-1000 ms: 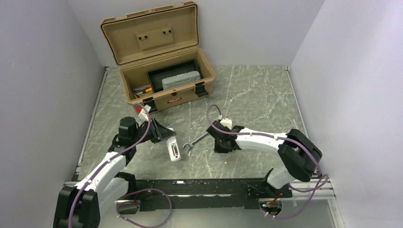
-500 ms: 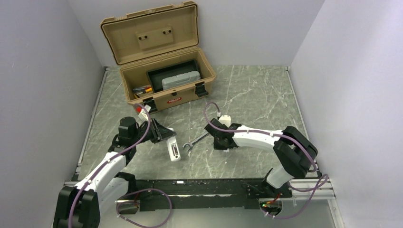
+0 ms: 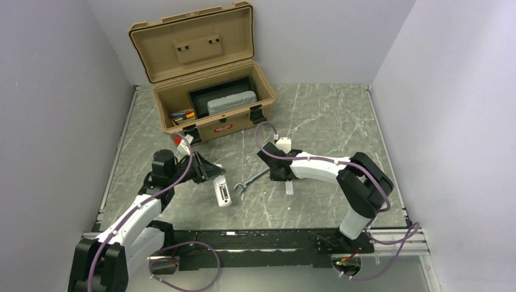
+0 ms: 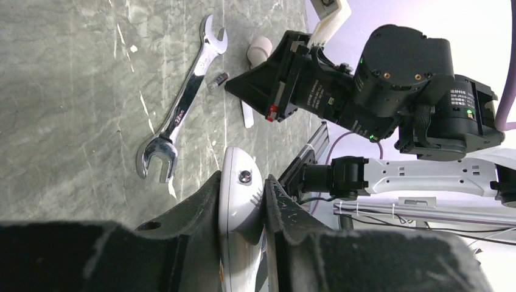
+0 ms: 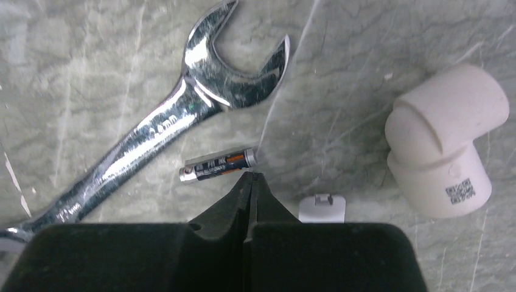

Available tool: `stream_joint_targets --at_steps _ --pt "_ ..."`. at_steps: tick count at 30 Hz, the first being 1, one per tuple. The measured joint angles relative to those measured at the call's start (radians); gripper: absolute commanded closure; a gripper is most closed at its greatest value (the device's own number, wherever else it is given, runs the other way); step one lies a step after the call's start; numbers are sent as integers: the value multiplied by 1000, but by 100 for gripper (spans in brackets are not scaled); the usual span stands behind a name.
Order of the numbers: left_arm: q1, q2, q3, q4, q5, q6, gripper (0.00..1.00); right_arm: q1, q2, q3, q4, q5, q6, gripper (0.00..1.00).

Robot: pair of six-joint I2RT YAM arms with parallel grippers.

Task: Load the batteries into the remote control

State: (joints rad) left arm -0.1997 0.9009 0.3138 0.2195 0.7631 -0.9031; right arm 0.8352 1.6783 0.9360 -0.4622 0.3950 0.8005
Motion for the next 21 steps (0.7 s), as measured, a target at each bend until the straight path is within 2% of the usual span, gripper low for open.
stream_joint_targets --at_steps 10,21 --pt "0 -5 0 -9 0 1 100 -23 53 39 74 46 -73 100" --pt "0 -9 0 -16 0 0 100 -30 18 -29 205 24 -158 100"
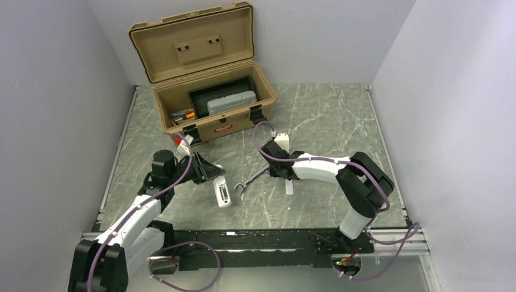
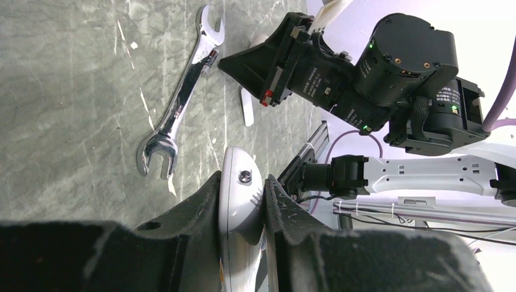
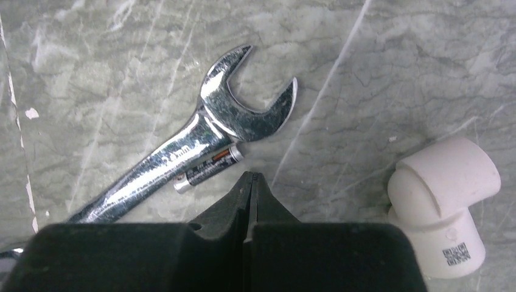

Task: Load the batteries into the remote control

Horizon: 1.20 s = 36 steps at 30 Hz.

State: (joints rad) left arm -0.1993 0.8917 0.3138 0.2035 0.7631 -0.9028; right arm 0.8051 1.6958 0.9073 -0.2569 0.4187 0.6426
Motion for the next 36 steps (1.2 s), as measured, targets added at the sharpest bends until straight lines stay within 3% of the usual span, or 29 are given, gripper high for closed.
stream_joint_targets --at_steps 4,8,11,23,36 --pt "0 0 0 0 0 0 100 -2 -43 -18 -35 -9 16 94" --pt "4 0 0 0 0 0 100 -2 -125 -34 -58 -31 85 62" --pt "5 0 0 1 1 0 100 -2 -174 -36 -56 -60 149 52" --pt "14 0 0 0 13 4 100 -2 -66 59 -132 -87 399 52" --pt "23 0 0 -2 26 11 100 -3 44 128 -226 -28 467 55"
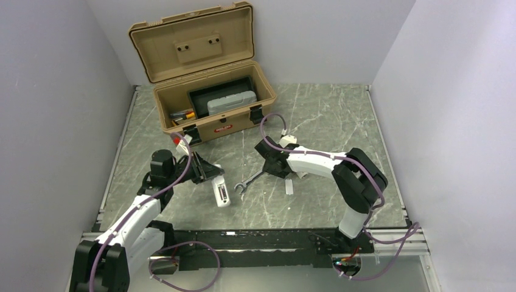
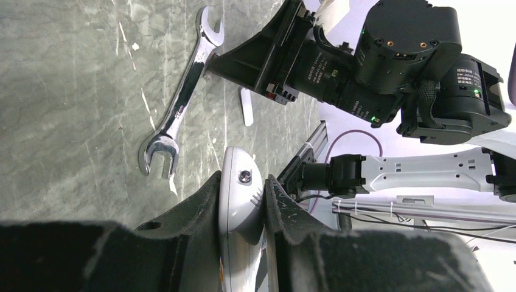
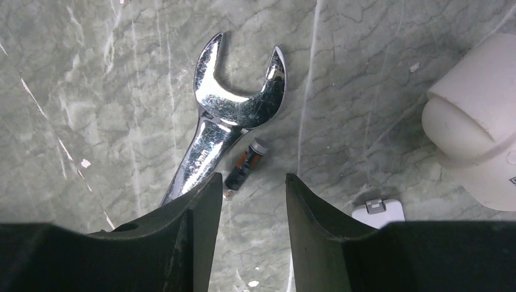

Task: Load the batteries into the remote control

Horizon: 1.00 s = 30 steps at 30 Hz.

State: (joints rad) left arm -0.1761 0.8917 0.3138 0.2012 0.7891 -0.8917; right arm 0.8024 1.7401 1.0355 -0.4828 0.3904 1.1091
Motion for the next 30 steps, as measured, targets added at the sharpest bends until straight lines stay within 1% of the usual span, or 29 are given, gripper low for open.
stream_joint_targets --at_steps 5,7,16,18,22,25,30 --pt "3 0 0 0 0 0 100 0 11 3 -7 10 2 56" --pt "3 0 0 0 0 0 100 0 25 16 -11 19 2 57" --pt "6 0 0 0 0 7 100 0 45 37 -15 21 -8 74" --pt "6 0 0 0 1 7 100 0 45 37 -16 19 -14 79" --pt "8 0 0 0 1 7 100 0 45 37 -17 8 -39 83" --pt "9 0 0 0 1 7 100 4 44 34 -11 -4 -75 83" --pt "9 0 0 0 1 7 100 17 34 23 -2 -29 -158 78"
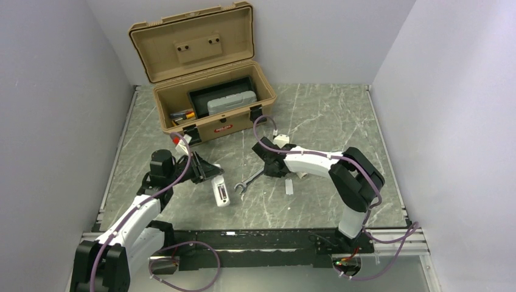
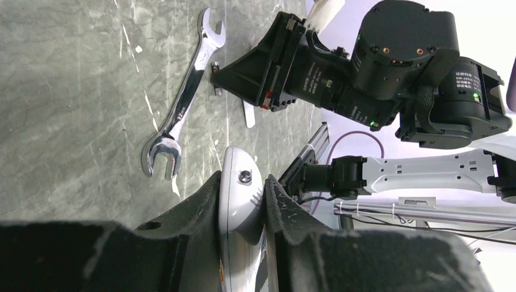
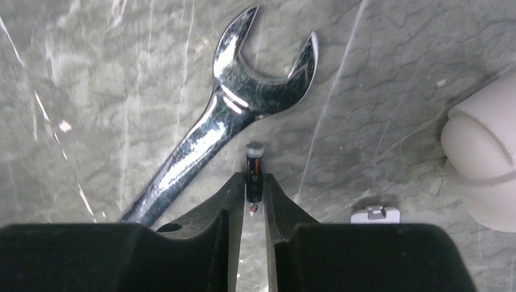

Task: Load the batteries into the remote control

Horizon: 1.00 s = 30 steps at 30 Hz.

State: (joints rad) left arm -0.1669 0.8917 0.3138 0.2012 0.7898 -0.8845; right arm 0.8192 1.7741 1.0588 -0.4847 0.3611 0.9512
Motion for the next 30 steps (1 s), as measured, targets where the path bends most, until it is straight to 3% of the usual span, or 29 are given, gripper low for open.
stream_joint_targets --at_steps 7,12,30 --pt "0 0 0 0 0 0 100 29 -24 -26 1 -31 -83 71" --pt "0 0 0 0 0 0 100 34 -27 -32 3 -34 -113 78" --pt "0 2 0 0 0 0 100 40 16 16 -26 11 -109 72"
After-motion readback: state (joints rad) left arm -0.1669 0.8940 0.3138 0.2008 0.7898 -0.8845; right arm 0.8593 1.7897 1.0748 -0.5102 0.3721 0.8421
